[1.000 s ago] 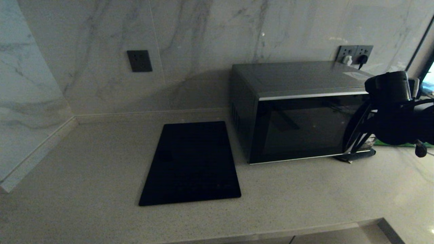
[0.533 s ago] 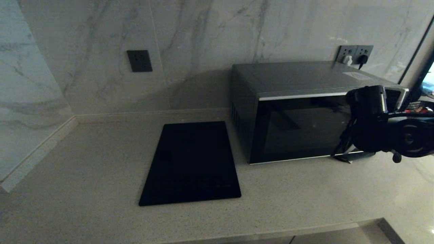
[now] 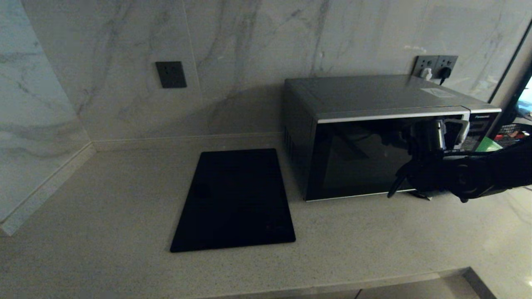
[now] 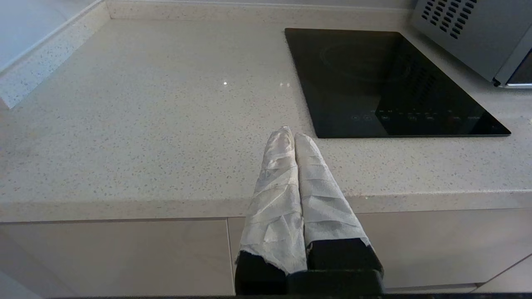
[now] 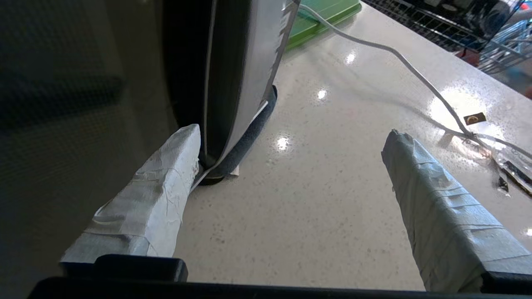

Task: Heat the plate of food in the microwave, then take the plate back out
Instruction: Open the microwave oven

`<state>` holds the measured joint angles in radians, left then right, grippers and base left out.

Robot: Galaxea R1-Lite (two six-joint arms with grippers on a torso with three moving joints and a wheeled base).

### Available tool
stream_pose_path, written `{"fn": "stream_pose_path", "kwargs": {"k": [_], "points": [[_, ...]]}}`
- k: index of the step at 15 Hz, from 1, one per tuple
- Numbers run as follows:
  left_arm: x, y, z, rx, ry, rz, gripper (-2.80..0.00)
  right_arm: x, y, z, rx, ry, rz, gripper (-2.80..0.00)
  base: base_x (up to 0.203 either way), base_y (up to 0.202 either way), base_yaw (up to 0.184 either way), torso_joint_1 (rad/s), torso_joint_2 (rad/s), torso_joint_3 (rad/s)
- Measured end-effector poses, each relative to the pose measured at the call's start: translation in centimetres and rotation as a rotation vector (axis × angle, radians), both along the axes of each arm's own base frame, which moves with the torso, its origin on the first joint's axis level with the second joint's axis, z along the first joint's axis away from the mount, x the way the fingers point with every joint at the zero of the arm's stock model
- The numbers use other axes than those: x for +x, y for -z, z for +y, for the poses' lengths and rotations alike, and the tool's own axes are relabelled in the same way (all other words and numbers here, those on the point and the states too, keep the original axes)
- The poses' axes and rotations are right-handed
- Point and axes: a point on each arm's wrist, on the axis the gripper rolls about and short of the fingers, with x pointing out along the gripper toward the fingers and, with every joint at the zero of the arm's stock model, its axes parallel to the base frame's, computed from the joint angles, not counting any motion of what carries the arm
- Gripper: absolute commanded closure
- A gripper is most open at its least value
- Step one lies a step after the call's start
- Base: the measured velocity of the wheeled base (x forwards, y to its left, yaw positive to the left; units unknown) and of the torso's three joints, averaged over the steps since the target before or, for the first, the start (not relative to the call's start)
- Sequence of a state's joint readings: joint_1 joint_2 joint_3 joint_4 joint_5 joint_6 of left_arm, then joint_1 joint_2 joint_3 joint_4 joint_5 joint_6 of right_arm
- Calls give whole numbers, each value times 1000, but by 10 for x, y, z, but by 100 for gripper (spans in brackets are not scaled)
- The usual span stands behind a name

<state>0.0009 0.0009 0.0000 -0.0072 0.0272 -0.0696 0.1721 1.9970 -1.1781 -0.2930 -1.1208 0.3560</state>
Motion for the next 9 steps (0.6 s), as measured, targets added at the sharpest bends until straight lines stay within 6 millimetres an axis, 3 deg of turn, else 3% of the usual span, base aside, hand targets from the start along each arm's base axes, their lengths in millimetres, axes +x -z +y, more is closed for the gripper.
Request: {"fn": "stream_pose_path", "kwargs": {"k": [5,9], "points": [[0,0,0,0,0,-1,0,12,9,-3,-13,11,-13,-280,0,0,0,0,0,0],[0,0,0,0,0,0,0,33,7,-20,-31,54,-20,-280,0,0,0,0,0,0]]}}
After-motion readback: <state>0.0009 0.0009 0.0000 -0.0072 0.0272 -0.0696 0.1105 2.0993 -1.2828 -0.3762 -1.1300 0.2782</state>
